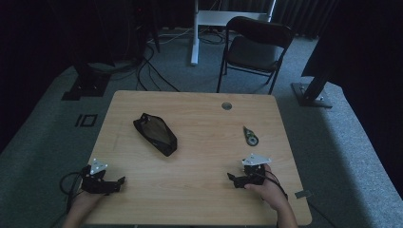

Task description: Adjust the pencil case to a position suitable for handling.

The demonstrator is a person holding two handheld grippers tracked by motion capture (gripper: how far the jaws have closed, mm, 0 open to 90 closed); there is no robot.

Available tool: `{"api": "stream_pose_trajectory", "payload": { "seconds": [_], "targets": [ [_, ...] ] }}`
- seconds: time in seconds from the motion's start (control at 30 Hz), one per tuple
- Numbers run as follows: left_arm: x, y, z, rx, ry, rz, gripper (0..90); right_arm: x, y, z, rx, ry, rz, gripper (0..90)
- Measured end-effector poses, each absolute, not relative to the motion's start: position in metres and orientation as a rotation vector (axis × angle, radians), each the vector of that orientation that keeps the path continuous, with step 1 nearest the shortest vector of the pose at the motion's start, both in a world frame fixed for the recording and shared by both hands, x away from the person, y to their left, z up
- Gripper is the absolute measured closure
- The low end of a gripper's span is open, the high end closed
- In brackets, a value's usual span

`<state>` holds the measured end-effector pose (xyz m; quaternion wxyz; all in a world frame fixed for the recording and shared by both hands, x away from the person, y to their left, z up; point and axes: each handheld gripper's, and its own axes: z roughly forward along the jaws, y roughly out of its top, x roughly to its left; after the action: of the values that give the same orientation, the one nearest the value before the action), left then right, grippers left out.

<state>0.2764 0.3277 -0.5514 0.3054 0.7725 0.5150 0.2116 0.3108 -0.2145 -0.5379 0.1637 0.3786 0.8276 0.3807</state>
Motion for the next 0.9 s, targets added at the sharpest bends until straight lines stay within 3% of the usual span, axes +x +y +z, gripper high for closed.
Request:
{"api": "stream_pose_trajectory", "payload": {
  "seconds": [0.9],
  "targets": [
    [0.276,0.328,-0.551,2.045,1.363,0.56,0.1,0.328,-0.154,-0.534,1.0,2.372,1.142,10.6]
  ]
}}
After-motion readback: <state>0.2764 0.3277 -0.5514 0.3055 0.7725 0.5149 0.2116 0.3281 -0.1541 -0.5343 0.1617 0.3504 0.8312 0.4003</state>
